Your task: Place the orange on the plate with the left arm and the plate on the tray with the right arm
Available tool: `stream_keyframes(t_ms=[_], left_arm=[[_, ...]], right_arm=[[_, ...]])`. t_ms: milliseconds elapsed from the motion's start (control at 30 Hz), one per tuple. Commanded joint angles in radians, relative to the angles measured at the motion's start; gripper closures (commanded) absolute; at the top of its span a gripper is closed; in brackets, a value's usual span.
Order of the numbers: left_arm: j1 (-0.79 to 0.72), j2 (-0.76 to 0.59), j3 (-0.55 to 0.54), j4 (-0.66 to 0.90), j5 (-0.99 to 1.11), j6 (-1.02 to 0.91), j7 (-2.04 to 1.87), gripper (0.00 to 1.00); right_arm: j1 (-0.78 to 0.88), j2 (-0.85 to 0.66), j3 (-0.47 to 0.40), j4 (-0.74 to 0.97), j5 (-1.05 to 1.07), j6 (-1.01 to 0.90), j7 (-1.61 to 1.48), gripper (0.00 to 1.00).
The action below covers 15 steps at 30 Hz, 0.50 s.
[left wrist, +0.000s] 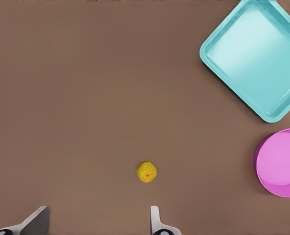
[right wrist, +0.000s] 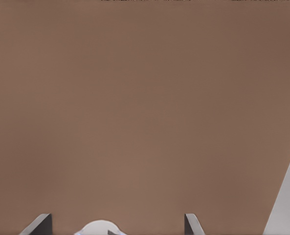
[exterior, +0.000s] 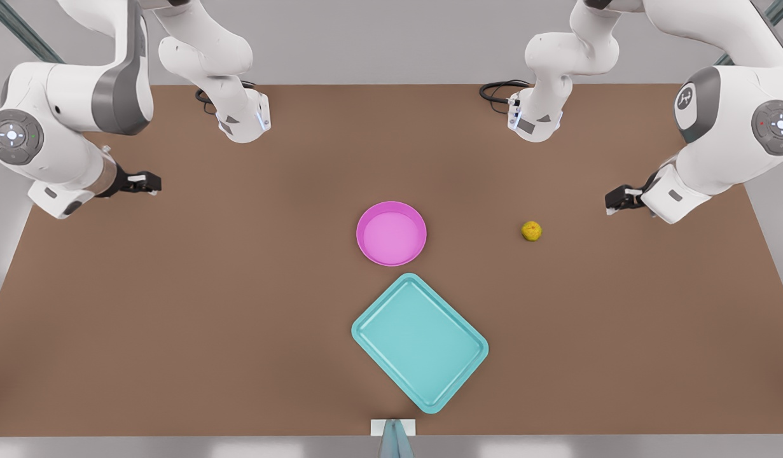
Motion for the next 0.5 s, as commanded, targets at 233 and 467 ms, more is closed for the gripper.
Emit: stream_keyframes(t_ms=[233, 467], left_arm=[[-0.057, 0.092, 0.005, -0.577, -0.014, 0.464, -0.035, 0.00], [-0.080, 0.136, 0.003, -0.803, -0.014, 0.837, -0.037, 0.00]], right_arm=[[0.002, 0.010, 0.000, -0.001, -0.001, 0.016, -0.036, 0.00], [0.003, 0.013, 0.000, -0.001, -0.001, 0.016, -0.044, 0.00]])
